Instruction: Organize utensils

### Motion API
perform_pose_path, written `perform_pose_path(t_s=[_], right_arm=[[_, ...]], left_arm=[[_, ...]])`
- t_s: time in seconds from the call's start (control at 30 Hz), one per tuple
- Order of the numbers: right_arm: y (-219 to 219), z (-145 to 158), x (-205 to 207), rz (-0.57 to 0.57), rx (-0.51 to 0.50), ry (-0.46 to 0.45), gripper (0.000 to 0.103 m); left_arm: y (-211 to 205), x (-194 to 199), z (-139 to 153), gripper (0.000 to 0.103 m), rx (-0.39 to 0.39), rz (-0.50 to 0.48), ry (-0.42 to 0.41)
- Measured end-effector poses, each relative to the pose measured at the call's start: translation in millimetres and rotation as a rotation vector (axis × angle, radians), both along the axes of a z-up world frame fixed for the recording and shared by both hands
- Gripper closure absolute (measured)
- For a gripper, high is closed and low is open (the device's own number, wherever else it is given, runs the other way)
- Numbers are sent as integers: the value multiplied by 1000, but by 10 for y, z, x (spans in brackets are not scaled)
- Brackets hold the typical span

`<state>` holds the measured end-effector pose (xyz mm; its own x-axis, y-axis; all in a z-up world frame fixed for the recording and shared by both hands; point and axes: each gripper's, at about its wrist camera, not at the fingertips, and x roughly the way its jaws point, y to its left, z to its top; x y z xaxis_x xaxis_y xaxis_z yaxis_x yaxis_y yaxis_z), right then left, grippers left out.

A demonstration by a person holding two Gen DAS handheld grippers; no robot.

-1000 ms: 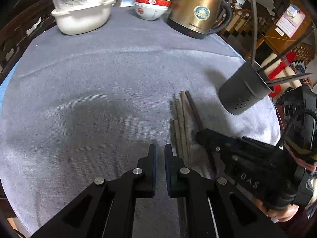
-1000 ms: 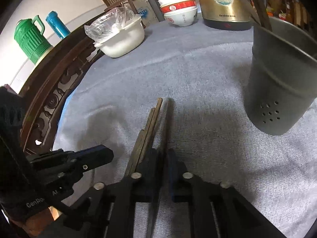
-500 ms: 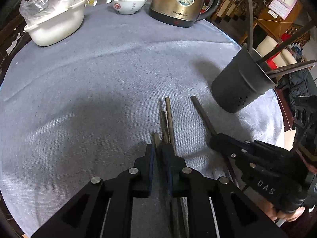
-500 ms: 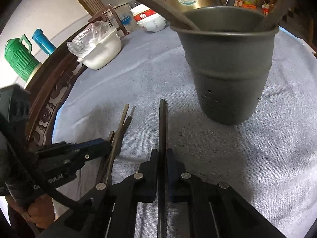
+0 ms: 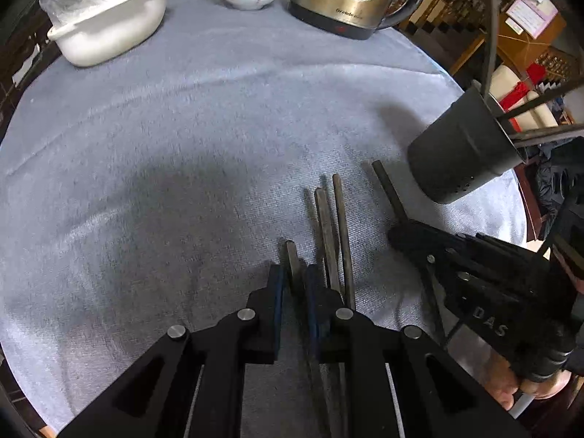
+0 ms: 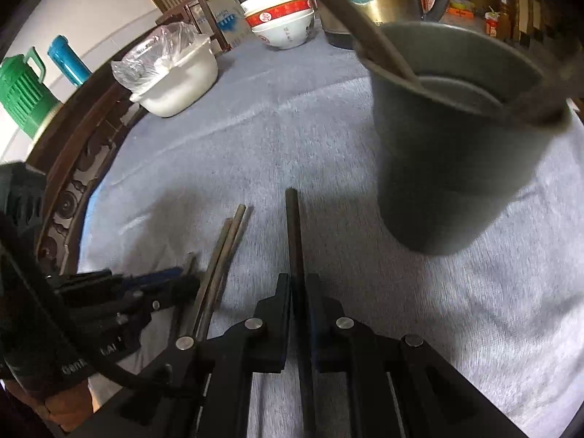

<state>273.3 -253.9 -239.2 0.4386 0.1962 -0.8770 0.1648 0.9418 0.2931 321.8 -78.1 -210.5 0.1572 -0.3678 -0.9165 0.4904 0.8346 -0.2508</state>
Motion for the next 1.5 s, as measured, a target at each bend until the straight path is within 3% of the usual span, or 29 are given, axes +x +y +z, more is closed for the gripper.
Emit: perform_pose_path(t_s=[0.27,0.43,0.8,1.07,1.27,1.37,1.5], right_arm=[[138,12,86,48,-116,-43,94],[93,158,-40,48,-79,-106,95],[-45,960,-525,103,70,-349,95],[-77,1464,-845,100,63,-491,95],[-243,1775,-1052,61,41,-582,96],[-347,1846,-1069,52,42,-585,96],[-435,1694,-978,35,93,-491,94]], left_arm=[[-96,23,-24,93,19,5,-8],[33,-10,107,96,-13,65,-43],[232,-341,1156,97,-108,95,-273],[272,-733,1747,98,-164,68,-398],[165,-825,2005,98,-189,43,-456],[127,-851,2121,98,-186,40,-496],[198,-770,2078,98,-188,72,-479]])
